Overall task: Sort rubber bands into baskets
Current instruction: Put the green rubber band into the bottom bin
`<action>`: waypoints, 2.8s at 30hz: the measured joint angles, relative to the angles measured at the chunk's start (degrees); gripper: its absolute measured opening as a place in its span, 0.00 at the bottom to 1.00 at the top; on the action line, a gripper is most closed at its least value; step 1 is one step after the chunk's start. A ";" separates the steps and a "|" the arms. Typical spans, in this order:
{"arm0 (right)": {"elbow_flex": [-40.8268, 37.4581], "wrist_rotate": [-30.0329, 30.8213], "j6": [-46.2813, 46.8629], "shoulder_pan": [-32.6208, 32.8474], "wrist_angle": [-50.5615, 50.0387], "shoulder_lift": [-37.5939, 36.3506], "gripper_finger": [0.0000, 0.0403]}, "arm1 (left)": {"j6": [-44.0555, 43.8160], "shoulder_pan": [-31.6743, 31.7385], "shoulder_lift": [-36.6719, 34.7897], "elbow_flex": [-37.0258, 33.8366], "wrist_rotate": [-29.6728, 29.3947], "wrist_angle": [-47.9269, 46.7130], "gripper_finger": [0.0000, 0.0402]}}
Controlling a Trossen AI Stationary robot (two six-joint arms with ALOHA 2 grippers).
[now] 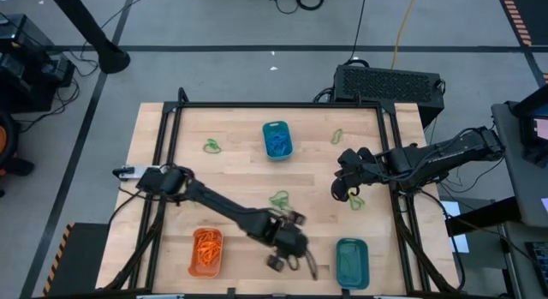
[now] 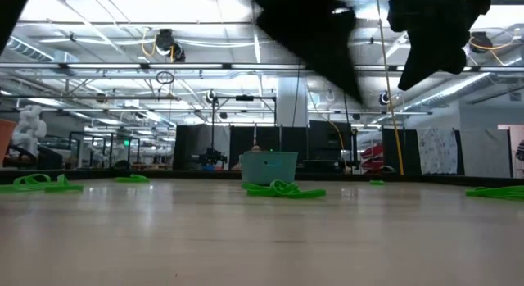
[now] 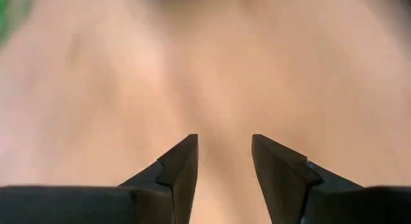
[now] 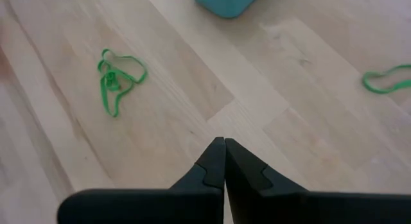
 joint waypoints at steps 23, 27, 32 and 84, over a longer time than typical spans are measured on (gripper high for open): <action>0.02 0.28 -3.07 0.08 3.88 0.26 0.00 | -40.33 4.72 -61.55 -58.08 -10.26 -24.96 0.38; 0.02 0.31 -4.30 0.08 5.15 0.28 0.00 | -40.92 5.51 -66.34 -65.96 -4.39 -25.13 0.38; 0.02 0.33 -6.41 0.08 7.87 0.26 0.00 | -41.98 7.93 -66.64 -72.78 -3.06 -24.53 0.38; -0.04 0.28 -7.77 0.08 8.80 0.28 0.00 | -42.00 16.68 -53.04 -76.65 1.67 -15.09 0.38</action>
